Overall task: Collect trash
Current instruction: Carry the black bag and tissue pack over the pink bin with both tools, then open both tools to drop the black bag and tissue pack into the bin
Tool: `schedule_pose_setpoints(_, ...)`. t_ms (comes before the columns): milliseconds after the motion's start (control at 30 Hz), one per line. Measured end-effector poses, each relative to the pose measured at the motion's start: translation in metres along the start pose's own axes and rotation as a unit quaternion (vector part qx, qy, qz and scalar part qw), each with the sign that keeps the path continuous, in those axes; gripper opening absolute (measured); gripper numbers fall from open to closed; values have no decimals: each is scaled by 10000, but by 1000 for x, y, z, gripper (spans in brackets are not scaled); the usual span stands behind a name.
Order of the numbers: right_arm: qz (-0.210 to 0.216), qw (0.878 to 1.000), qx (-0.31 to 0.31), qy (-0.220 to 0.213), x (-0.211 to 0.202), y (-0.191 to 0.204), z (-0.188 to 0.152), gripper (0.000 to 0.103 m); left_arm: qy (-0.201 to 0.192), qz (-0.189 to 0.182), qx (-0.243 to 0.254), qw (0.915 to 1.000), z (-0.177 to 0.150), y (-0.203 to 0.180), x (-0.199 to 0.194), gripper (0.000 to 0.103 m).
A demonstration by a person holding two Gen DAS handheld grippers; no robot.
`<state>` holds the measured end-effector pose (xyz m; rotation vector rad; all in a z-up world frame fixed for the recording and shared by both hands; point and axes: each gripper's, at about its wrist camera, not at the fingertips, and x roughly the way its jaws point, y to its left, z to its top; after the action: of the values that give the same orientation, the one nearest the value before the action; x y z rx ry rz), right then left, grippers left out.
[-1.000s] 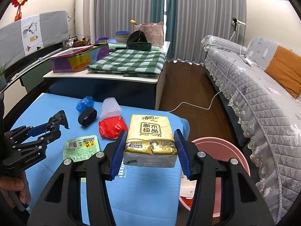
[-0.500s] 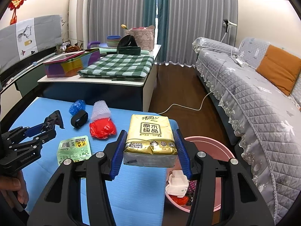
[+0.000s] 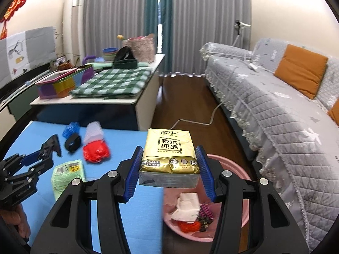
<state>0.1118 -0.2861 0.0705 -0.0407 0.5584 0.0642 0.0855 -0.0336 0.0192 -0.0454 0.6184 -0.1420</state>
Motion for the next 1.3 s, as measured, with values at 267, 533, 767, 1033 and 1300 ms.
schedule_pose_setpoints(267,-571,9981,184,-162,-6,-47,16,52,-10,-260,153,9995,19,-38,10,44)
schedule_pose_setpoints(533,-908,9954,194,-248,-3,-76,24,52,-49,-564,331,9978,35,-86,27,44)
schedule_pose_setpoints(767,-984,9945,216,-281,2,-86,29,52,-33,-817,501,9954,46,-124,44,44)
schedule_pose_setpoints(1033,-968,9945,339,-210,14,-98,29,52,98,-1053,680,9921,47,-158,70,44)
schedule_pose_setpoints(1300,-914,9946,467,-119,25,-108,27,52,258,-1175,764,9898,41,-178,90,44)
